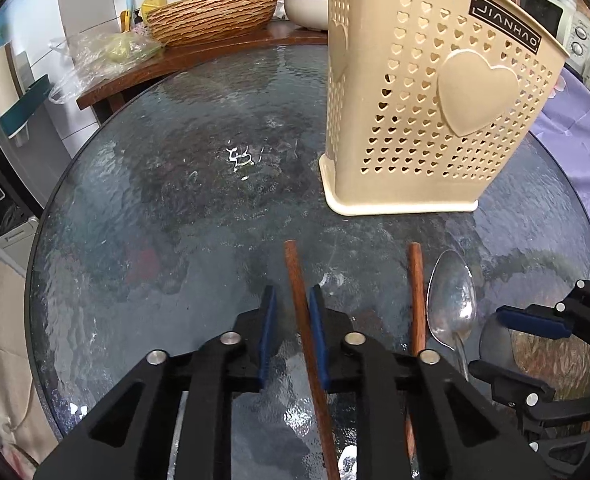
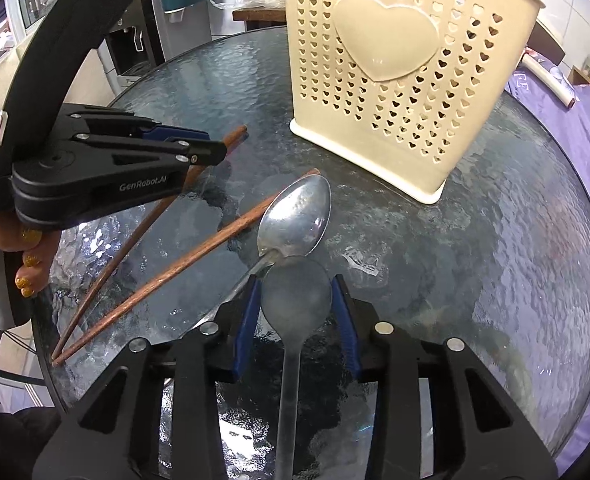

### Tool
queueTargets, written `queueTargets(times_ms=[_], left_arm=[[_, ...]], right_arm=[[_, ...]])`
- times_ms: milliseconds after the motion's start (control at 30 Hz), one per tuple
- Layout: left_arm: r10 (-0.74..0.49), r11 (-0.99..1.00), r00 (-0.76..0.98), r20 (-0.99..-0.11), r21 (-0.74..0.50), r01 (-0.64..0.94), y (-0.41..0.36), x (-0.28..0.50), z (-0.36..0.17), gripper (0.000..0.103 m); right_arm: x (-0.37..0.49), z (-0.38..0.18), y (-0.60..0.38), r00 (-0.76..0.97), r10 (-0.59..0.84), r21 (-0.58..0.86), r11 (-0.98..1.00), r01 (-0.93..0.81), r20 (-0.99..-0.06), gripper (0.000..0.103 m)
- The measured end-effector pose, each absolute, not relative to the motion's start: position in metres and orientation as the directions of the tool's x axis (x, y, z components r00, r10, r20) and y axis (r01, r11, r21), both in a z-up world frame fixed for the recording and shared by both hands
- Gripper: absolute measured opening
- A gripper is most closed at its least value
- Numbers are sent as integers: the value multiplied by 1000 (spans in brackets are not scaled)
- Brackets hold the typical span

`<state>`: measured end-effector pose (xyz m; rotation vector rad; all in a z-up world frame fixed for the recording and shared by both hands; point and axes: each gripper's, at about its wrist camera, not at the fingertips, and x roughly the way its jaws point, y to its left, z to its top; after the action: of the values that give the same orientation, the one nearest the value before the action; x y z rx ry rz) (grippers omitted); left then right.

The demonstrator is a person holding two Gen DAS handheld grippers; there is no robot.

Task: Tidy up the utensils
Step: 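Close the left tool on the wooden chopstick while the right tool grasps the clear spoon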

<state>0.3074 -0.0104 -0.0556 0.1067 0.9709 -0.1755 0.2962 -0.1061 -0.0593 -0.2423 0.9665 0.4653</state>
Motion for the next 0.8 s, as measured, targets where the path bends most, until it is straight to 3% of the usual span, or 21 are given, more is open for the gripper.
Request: queueTargets(times_ms=[433,800], left_arm=[[-126,985,560,-819,-38,166,-5,312,-52,7],[-195,978,650,-735,-92,189,-1,289,-2,7]], right_arm=[[294,-57,-121,498,307,60,891,-451,-811,37],[284,-13,-153,596,388,153,901,-407,-703,37]])
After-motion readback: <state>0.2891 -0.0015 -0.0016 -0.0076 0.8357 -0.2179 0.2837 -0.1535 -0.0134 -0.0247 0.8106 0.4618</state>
